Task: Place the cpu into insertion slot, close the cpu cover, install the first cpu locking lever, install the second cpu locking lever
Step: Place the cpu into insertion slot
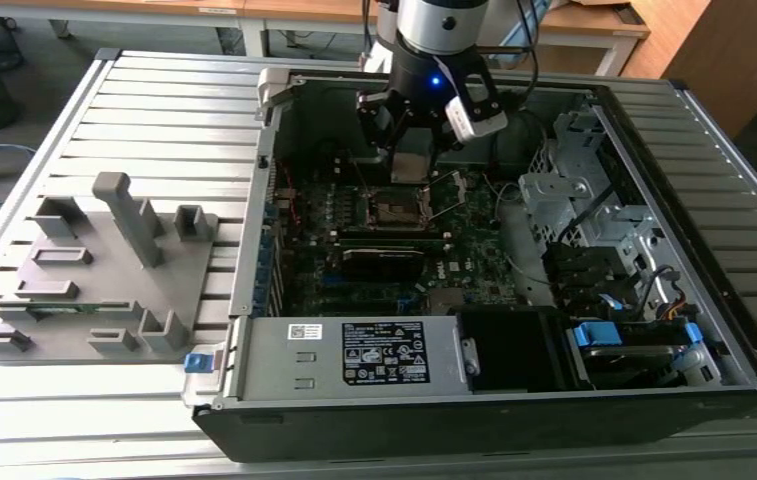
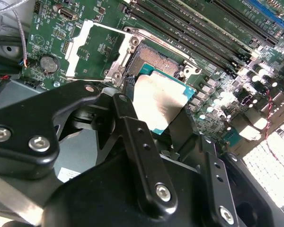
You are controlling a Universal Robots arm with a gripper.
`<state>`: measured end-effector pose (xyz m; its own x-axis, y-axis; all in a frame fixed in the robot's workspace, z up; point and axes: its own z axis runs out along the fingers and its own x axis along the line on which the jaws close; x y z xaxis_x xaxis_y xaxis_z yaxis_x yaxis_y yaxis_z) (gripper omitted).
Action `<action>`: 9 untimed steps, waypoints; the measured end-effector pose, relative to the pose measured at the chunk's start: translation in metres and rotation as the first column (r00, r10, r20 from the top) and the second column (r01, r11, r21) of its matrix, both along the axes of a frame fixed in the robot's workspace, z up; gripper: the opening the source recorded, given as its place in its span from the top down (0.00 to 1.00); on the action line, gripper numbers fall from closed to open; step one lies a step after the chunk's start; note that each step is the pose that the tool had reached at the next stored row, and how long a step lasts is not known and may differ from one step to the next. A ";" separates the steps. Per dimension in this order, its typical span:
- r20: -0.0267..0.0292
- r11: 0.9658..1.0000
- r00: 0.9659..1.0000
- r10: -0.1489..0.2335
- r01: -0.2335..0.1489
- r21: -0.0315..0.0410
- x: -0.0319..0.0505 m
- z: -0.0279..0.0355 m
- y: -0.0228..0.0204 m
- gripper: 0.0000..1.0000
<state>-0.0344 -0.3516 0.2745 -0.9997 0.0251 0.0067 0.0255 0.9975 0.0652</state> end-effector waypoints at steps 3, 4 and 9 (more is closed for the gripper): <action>0.000 1.000 1.000 0.000 0.000 -0.004 -0.0001 -0.0038 0.0000 0.46; 0.000 1.000 1.000 0.000 0.000 -0.006 -0.0004 -0.0052 0.0000 0.46; 0.000 1.000 1.000 0.000 0.000 -0.014 -0.0038 -0.0107 0.0000 0.46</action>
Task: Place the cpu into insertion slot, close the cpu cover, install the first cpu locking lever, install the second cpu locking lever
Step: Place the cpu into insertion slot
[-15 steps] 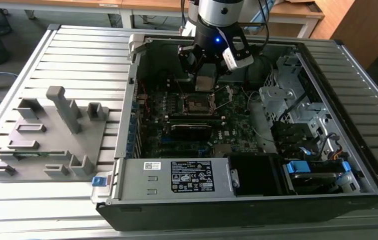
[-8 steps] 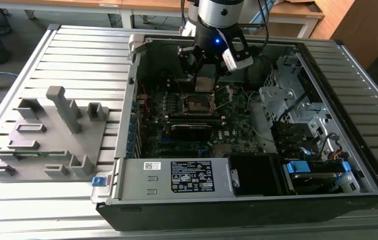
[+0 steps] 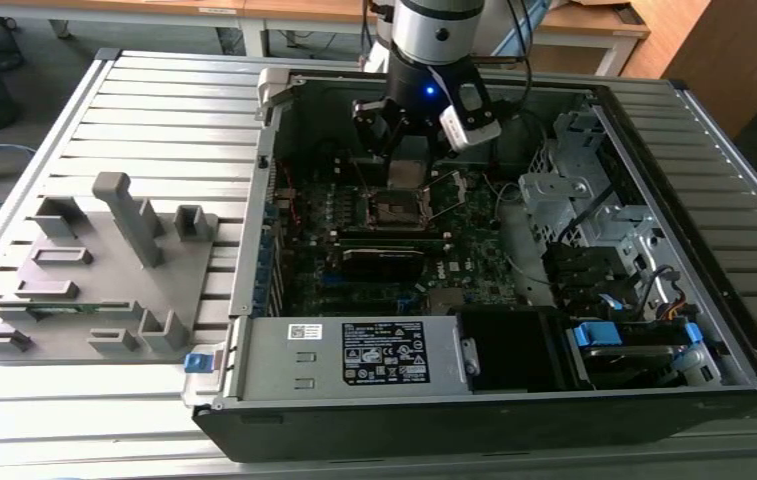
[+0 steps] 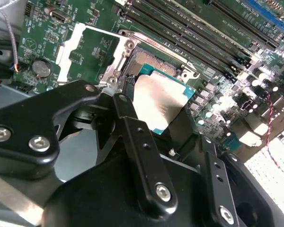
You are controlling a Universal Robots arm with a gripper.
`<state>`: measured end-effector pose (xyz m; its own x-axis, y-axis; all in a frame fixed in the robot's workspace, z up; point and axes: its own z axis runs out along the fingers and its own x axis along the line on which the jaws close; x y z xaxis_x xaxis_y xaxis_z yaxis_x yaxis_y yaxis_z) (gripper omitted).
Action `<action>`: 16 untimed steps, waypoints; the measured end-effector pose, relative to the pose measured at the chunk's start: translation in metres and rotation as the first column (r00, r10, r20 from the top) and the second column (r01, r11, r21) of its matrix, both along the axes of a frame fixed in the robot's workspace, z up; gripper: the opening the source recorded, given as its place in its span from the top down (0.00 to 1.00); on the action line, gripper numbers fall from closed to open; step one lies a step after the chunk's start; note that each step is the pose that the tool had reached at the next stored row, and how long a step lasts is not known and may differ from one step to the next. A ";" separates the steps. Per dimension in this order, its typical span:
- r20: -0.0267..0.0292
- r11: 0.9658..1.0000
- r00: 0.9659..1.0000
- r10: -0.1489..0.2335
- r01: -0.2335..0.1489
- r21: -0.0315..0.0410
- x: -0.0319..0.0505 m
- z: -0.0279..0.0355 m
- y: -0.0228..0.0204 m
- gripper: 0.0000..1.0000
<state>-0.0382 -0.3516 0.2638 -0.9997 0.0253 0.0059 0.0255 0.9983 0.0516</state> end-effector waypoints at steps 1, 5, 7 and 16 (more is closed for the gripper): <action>0.000 1.000 1.000 0.000 0.000 -0.001 -0.0002 -0.0015 0.0000 0.46; 0.000 1.000 1.000 0.000 0.000 -0.003 -0.0006 -0.0061 0.0000 0.46; 0.000 1.000 1.000 0.000 0.000 -0.003 -0.0007 -0.0069 0.0000 0.46; 0.000 1.000 1.000 0.000 0.000 -0.003 -0.0007 -0.0137 0.0000 0.46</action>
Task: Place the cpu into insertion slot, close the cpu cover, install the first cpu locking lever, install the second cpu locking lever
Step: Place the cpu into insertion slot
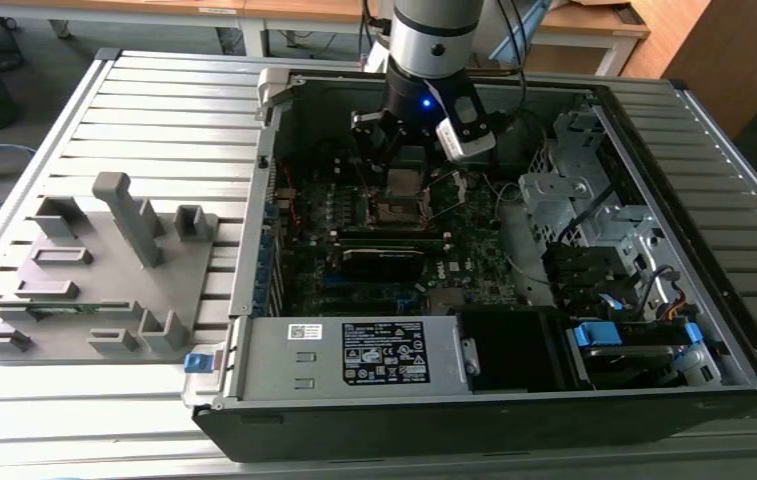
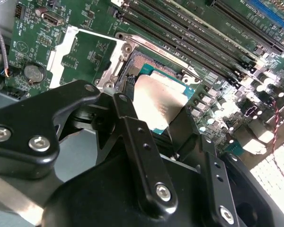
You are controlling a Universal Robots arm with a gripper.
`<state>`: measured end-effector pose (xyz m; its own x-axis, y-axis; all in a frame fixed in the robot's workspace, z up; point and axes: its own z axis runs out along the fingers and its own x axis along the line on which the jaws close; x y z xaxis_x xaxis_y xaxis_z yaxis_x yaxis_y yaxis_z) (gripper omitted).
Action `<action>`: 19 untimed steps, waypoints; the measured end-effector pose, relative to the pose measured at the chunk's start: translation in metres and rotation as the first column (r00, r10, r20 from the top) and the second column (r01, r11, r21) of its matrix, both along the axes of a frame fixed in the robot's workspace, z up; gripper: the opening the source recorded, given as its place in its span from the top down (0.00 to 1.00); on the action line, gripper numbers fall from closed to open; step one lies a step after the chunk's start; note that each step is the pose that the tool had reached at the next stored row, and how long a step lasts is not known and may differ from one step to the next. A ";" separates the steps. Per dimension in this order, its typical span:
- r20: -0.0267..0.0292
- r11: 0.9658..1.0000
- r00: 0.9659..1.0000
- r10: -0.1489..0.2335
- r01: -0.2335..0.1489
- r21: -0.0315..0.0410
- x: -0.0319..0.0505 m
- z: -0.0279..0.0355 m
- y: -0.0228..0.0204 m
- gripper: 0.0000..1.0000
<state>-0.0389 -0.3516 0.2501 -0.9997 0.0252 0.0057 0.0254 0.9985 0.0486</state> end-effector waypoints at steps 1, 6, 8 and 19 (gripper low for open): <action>0.000 1.000 1.000 0.000 0.000 0.000 0.0000 -0.0007 0.0000 0.46; 0.000 1.000 1.000 0.000 0.000 0.000 0.0000 -0.0014 0.0000 0.46; 0.000 1.000 1.000 0.000 0.000 0.000 0.0000 -0.0024 0.0000 0.46; 0.000 1.000 1.000 -0.001 0.001 0.000 0.0000 -0.0029 0.0000 0.46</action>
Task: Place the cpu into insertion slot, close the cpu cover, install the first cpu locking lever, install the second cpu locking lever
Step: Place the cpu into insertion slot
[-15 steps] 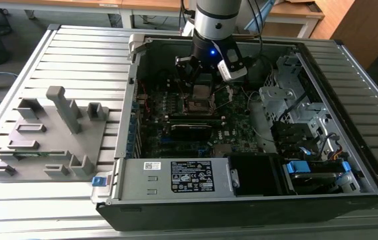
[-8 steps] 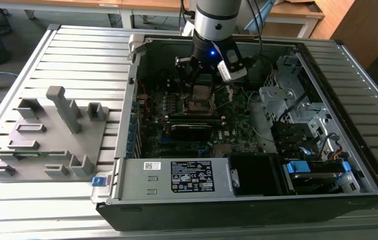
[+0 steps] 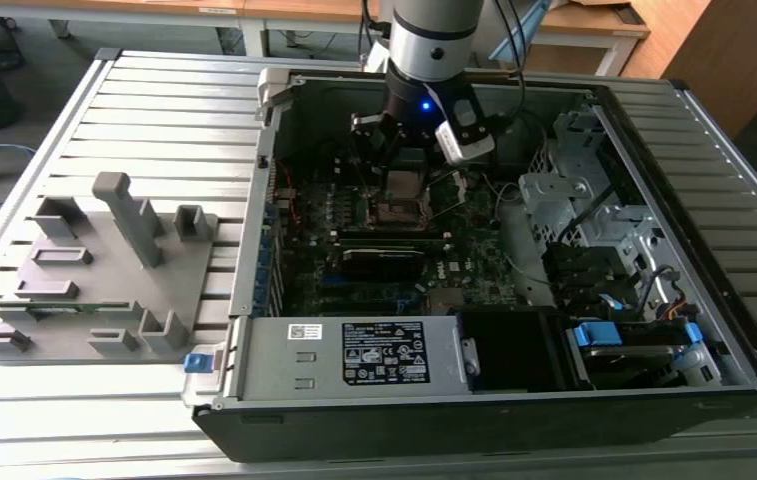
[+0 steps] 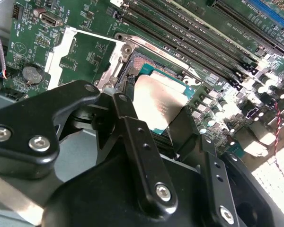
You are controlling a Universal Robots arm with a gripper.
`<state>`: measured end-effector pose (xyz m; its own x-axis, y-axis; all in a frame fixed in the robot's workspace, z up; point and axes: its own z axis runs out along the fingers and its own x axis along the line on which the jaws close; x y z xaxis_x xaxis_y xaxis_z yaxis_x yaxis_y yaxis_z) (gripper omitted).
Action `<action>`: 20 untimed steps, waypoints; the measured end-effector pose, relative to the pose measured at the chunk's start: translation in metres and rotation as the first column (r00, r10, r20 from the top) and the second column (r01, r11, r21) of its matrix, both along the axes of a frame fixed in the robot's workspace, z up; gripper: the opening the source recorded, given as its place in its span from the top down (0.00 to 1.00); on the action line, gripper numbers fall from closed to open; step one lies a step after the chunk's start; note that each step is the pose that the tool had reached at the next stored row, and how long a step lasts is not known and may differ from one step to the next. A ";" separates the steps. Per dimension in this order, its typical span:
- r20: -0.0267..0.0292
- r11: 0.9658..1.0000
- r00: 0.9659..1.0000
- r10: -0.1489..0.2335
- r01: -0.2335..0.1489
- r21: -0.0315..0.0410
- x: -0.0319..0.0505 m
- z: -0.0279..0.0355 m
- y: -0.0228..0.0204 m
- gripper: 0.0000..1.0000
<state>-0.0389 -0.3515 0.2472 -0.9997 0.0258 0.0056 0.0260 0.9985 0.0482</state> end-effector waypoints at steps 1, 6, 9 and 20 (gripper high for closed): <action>0.000 1.000 1.000 -0.002 0.002 0.000 0.0000 -0.0002 0.0000 0.46; 0.000 0.999 0.999 -0.041 0.041 0.000 0.0000 -0.0007 0.0000 0.46; 0.000 0.999 0.999 -0.042 0.042 0.000 0.0000 -0.0007 -0.0001 0.46; 0.000 0.994 0.994 -0.112 0.112 0.000 0.0000 -0.0014 -0.0001 0.46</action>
<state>-0.0389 -0.3516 0.2458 -0.9905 0.1372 0.0057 0.1373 0.9894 0.0479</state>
